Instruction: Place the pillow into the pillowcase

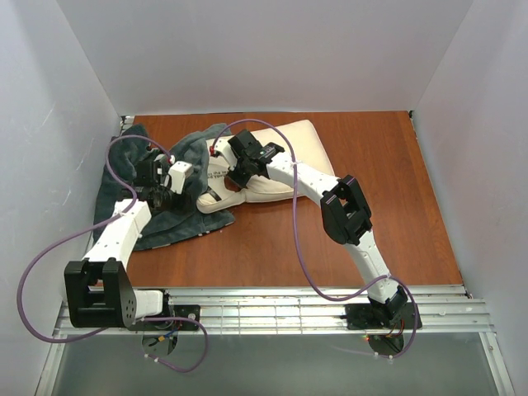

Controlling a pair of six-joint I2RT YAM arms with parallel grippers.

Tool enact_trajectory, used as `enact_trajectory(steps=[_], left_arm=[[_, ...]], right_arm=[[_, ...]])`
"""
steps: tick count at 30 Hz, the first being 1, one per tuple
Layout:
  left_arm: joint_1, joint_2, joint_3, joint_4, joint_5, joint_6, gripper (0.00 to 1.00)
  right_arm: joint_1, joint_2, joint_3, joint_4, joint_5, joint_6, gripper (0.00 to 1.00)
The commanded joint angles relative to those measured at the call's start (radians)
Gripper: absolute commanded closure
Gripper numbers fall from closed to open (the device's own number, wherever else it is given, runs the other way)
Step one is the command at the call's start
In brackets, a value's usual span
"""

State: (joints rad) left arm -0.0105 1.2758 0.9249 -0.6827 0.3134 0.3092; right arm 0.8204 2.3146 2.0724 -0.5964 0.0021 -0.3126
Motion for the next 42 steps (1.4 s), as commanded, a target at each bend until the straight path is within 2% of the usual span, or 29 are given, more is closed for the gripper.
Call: enact_trajectory(steps=[1,7,10,13,17,19,21,24,29,30,36,39,40,42], left_arm=[[-0.025,-0.058,-0.053,0.086,-0.033,0.061,0.56],[-0.084,-0.026,-0.155,0.239,-0.171,-0.019,0.48],[-0.1,-0.015,-0.152,0.244,-0.178,-0.022,0.55],[-0.101,-0.1,-0.193,0.25,-0.12,0.002,0.63],[-0.128,-0.171,-0.253,0.235,-0.097,0.008,0.67],[-0.141,-0.159,-0.276,0.235,-0.129,0.002,0.67],[-0.152,-0.124,-0.282,0.259,-0.166,-0.01,0.64],[-0.16,-0.083,-0.285,0.31,-0.174,-0.031,0.52],[-0.161,0.008,-0.276,0.428,-0.244,-0.079,0.46],[-0.166,0.034,-0.278,0.449,-0.257,-0.097,0.35],[-0.166,0.164,-0.268,0.531,-0.381,-0.14,0.34],[-0.166,0.223,-0.258,0.543,-0.376,-0.142,0.48],[-0.166,0.249,-0.252,0.529,-0.378,-0.142,0.7],[-0.166,0.255,-0.229,0.49,-0.337,-0.13,0.89]], right_arm=[[0.013,0.0,0.055,0.076,0.025,0.075,0.99],[0.011,-0.004,0.057,0.079,0.032,0.102,0.99],[0.011,-0.006,0.054,0.083,0.039,0.102,0.99],[0.006,-0.006,0.052,0.086,0.035,0.109,0.99],[0.003,0.0,0.064,0.09,0.021,0.132,0.99],[0.003,0.003,0.071,0.092,0.019,0.144,0.99],[0.002,0.008,0.075,0.093,0.01,0.156,0.99],[0.002,0.014,0.072,0.093,0.006,0.174,0.99],[0.0,0.015,0.057,0.093,0.006,0.188,0.99],[-0.001,0.017,0.054,0.093,0.006,0.19,0.99],[-0.001,0.02,0.051,0.092,0.006,0.21,0.99],[-0.001,0.022,0.045,0.092,0.006,0.213,0.99],[0.0,0.023,0.045,0.092,0.006,0.211,0.99],[-0.001,0.023,0.043,0.092,0.013,0.211,0.99]])
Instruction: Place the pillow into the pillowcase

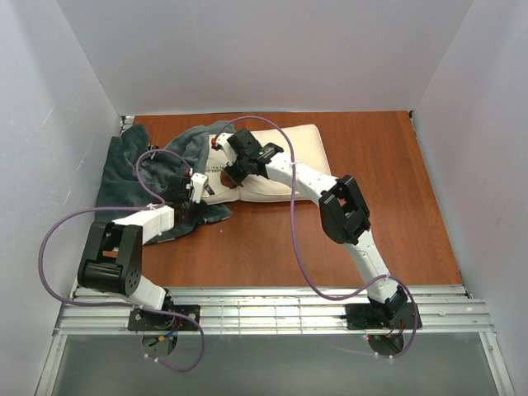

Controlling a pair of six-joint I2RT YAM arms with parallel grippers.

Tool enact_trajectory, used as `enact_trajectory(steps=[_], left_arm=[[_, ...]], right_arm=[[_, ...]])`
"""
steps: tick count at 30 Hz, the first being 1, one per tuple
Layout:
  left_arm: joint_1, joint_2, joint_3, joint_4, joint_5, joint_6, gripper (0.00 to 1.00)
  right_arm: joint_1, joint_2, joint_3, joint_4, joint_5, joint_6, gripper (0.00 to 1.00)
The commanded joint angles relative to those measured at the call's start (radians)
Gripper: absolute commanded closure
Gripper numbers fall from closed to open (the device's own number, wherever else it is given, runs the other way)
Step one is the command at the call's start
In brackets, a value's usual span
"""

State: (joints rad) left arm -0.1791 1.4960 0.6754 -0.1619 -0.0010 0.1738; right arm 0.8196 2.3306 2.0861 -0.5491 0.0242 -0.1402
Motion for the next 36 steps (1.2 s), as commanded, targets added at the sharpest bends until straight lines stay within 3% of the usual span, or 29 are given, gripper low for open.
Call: enact_trajectory(steps=[1,3,4,7,9,12,17,21,22,24,28,34,36], left_arm=[[0.003,0.021,0.023,-0.084,0.036,0.021,0.95],[0.003,-0.1,0.006,-0.145,0.16,0.131,1.0],[0.001,-0.158,-0.006,-0.247,0.318,0.186,1.0],[-0.013,-0.344,-0.01,-0.461,0.447,0.384,1.0],[-0.014,-0.416,-0.005,-0.583,0.482,0.552,1.0],[-0.014,-0.471,-0.033,-0.709,0.464,0.636,0.99],[-0.014,-0.473,-0.016,-0.642,0.415,0.446,0.66],[-0.007,-0.5,0.015,-0.505,0.305,0.253,0.66],[-0.005,-0.534,0.022,-0.483,0.288,0.203,0.57],[-0.005,-0.542,0.047,-0.441,0.244,0.159,0.51],[-0.005,-0.414,0.107,-0.329,0.067,0.055,0.5],[-0.005,-0.24,0.17,-0.246,0.102,0.016,0.51],[-0.005,-0.186,0.191,-0.228,0.108,0.015,0.58]], right_arm=[[0.0,0.009,0.028,0.046,-0.004,0.037,0.99],[0.001,0.01,0.029,0.046,0.022,0.036,0.99],[0.0,0.015,0.038,0.048,0.031,0.036,0.99],[-0.002,0.03,0.06,0.046,0.063,0.045,0.99],[-0.004,0.039,0.08,0.046,0.082,0.053,0.99],[0.0,0.053,0.084,0.048,0.08,0.067,0.99],[0.003,0.046,0.054,0.049,0.048,0.08,0.99],[0.0,0.004,-0.035,0.083,-0.015,0.094,0.99],[0.003,-0.003,-0.046,0.09,-0.047,0.1,0.99],[0.001,-0.011,-0.052,0.095,-0.099,0.122,0.99],[0.004,-0.014,-0.047,0.097,-0.116,0.133,0.99],[0.004,-0.019,-0.05,0.097,-0.136,0.157,0.99],[0.004,-0.025,-0.055,0.097,-0.141,0.16,0.99]])
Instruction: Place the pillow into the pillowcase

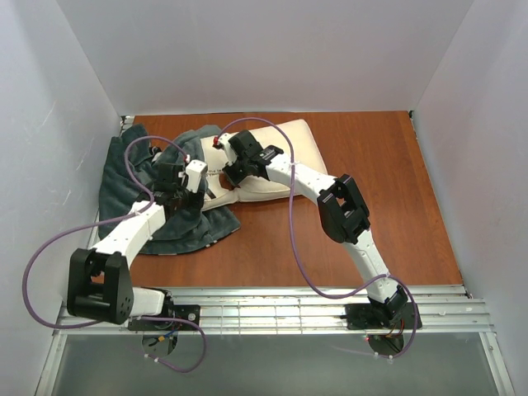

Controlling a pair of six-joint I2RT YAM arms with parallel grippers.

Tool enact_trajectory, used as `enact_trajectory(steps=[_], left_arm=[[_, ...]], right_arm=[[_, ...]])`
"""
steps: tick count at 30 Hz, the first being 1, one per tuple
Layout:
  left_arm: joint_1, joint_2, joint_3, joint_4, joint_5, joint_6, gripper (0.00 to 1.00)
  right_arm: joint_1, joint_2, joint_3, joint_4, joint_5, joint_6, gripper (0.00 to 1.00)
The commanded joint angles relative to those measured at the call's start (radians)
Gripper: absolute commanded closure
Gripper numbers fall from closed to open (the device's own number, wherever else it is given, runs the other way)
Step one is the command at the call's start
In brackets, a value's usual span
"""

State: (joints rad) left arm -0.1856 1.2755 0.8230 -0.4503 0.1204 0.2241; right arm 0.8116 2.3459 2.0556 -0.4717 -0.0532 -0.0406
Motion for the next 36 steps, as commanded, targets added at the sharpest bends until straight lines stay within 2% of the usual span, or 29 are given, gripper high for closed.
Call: enact_trajectory(steps=[1,2,3,4,6,7,9,14,18,22,26,31,36], left_arm=[[0.003,0.048,0.065,0.062,0.002,-0.032,0.67],[0.002,0.071,0.077,0.059,0.015,-0.034,0.9],[0.002,0.076,0.087,0.052,0.034,-0.037,0.98],[0.002,0.076,0.112,0.035,0.12,-0.043,1.0],[0.002,0.035,0.12,0.001,0.246,-0.055,1.0],[0.002,0.006,0.117,-0.001,0.38,-0.066,1.0],[-0.002,-0.051,0.116,0.009,0.47,-0.129,1.0],[-0.005,-0.042,0.133,-0.019,0.643,-0.218,1.0],[-0.005,-0.038,0.149,-0.008,0.712,-0.273,1.0],[-0.005,-0.024,0.188,-0.034,0.733,-0.264,1.0],[-0.005,-0.03,0.214,-0.137,0.722,-0.229,1.0],[-0.002,-0.047,0.266,-0.29,0.763,-0.111,1.0],[0.005,-0.106,0.252,-0.303,0.84,-0.115,1.0]], right_arm=[[0.011,-0.042,-0.026,0.021,-0.063,0.065,0.99],[0.012,-0.043,-0.026,0.019,-0.063,0.067,0.99],[0.012,-0.045,-0.025,0.021,-0.066,0.07,0.99],[0.012,-0.045,-0.025,0.022,-0.069,0.076,0.99],[0.012,-0.046,-0.022,0.024,-0.088,0.091,0.99],[0.012,-0.048,-0.023,0.024,-0.102,0.109,0.99],[0.011,-0.05,-0.029,0.033,-0.114,0.126,0.99],[0.011,-0.074,-0.045,0.054,-0.16,0.197,0.99],[0.012,-0.082,-0.051,0.047,-0.11,0.212,0.99],[0.006,-0.057,-0.054,0.027,0.042,0.206,0.99],[-0.009,-0.037,-0.072,0.022,0.087,0.217,0.99],[-0.009,-0.033,-0.063,0.018,0.174,0.212,0.99],[-0.009,-0.027,-0.064,0.011,0.208,0.223,0.99]])
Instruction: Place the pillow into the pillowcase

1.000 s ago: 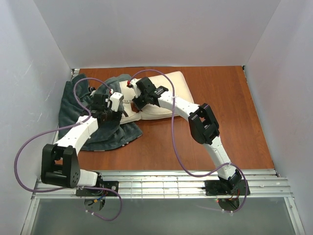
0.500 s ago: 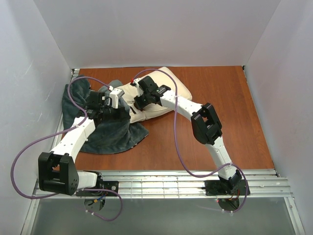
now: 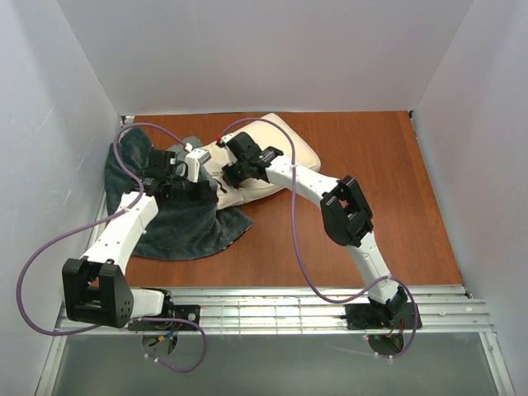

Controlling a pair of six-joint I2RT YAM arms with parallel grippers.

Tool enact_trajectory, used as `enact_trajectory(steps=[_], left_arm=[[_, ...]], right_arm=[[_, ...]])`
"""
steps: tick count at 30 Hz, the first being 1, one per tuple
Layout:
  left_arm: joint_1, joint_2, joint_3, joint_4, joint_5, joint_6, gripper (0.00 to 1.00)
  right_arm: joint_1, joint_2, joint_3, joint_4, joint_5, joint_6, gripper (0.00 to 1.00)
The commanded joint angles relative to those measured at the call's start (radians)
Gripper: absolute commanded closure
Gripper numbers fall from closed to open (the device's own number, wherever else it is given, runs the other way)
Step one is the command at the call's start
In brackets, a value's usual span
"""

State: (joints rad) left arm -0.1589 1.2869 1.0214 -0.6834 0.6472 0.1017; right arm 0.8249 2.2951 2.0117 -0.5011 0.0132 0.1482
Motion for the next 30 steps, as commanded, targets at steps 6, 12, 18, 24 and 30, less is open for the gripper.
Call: enact_trajectory(steps=[6,12,18,24,30], left_arm=[[-0.019,-0.097,0.092,-0.016,0.348,-0.037,1.0],[-0.019,-0.04,0.146,-0.084,-0.055,-0.029,0.95],[-0.014,-0.044,0.071,0.005,-0.117,-0.082,1.0],[-0.016,-0.032,0.011,0.146,0.104,-0.155,1.0],[-0.021,0.04,0.008,0.235,0.119,-0.218,1.0]], right_arm=[[-0.007,0.014,-0.034,0.036,0.208,0.037,0.99],[-0.046,0.01,-0.028,0.053,0.338,0.014,0.99],[-0.046,-0.01,-0.062,0.079,0.22,0.02,0.99],[-0.033,-0.025,-0.084,0.09,0.005,0.106,0.99],[0.011,-0.071,-0.08,0.09,-0.079,0.166,0.99]])
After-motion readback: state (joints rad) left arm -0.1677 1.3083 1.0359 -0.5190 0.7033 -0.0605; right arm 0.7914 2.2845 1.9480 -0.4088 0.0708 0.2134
